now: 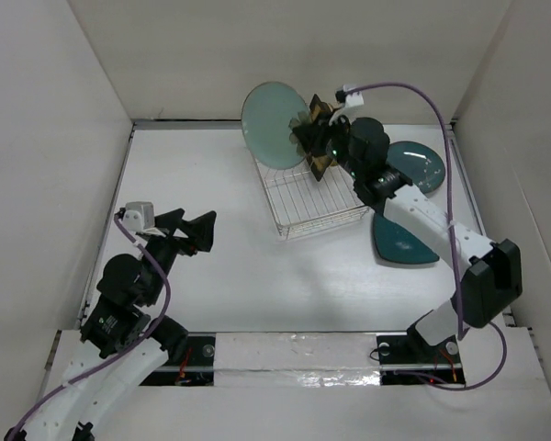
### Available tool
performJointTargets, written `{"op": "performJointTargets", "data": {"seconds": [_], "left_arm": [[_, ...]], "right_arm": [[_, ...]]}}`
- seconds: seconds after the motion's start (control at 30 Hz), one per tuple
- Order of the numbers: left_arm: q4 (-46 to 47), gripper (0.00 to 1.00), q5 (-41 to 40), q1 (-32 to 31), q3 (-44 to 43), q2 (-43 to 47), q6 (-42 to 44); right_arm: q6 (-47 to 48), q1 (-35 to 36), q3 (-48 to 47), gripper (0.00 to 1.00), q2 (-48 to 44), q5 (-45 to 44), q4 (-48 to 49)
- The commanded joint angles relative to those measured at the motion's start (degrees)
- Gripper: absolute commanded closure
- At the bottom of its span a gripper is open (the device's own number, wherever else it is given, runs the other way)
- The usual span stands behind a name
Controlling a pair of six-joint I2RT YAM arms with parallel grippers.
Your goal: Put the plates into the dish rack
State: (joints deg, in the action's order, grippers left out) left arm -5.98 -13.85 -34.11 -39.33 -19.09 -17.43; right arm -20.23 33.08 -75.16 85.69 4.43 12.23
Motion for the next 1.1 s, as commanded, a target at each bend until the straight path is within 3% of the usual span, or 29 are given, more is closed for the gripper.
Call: {"op": "performJointTargets", "data": {"seconds": [0.0,0.17,0.5,0.93,1.07], "left_arm": [[0.6,0.19,2.1,0.0,1.3,-2.5,2.4],[0.9,0.21,4.3,0.0,1.4,-3.0,3.2],[1.1,0.21,3.3,0.0,1.9,-2.2,3.6],[1.2,0.22,3.2,0.0,2.0,-3.7,3.7],[1.2,0.23,3.0,0.0,2.0,-4.0,3.7]], "right_arm": [[11.6,0.5,-10.5,1.0,3.9,-23.4,-0.8],[21.6,0.5,-20.0,1.0,13.3,-37.3,-1.5],[27.9,0.0,-35.7,1.0,27.2,-43.1,-6.5],[31.2,-0.6,-34.0,1.0,28.9,-43.6,-4.5],[29.1,-2.3,-31.3,1.0,28.0,-38.5,-4.6]]}}
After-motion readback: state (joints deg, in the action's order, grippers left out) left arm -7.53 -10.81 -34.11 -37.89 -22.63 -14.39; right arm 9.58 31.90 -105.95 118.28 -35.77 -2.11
